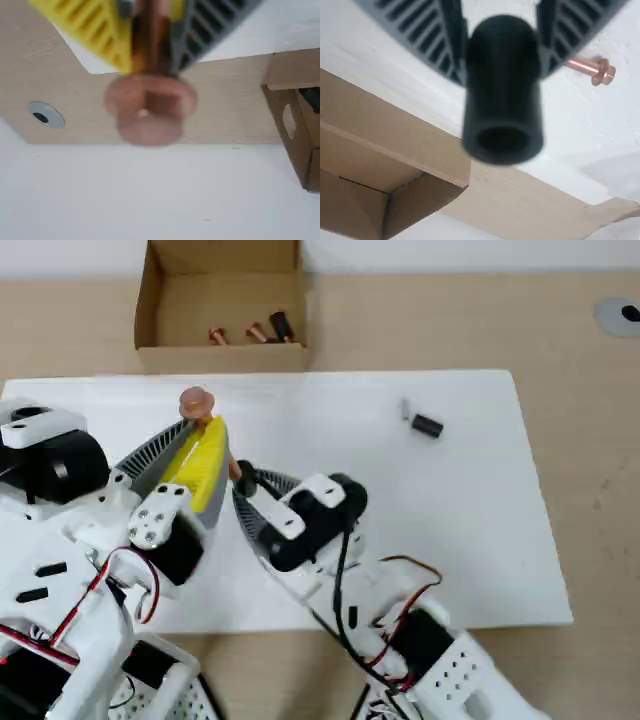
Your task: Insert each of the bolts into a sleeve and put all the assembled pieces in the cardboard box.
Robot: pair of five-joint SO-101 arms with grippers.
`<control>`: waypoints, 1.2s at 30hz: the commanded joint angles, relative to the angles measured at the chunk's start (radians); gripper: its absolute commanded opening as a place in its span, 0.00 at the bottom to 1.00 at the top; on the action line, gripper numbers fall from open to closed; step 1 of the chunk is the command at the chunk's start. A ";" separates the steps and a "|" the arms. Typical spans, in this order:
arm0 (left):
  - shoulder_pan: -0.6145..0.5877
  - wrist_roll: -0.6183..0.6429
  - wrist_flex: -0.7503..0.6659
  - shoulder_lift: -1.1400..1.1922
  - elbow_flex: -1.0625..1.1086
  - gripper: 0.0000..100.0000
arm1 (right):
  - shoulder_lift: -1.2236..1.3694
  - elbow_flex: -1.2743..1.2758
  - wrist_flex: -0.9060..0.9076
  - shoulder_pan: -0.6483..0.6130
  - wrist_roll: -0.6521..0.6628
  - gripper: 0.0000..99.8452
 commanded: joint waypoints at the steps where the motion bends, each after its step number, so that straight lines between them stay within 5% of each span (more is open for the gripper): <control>1: 0.012 0.005 -0.006 0.008 0.043 0.01 | -0.024 -0.048 -0.028 -0.004 -0.008 0.01; 36: -0.075 0.008 -0.313 0.005 0.256 0.01 | -0.024 -0.113 -0.021 -0.005 -0.008 0.01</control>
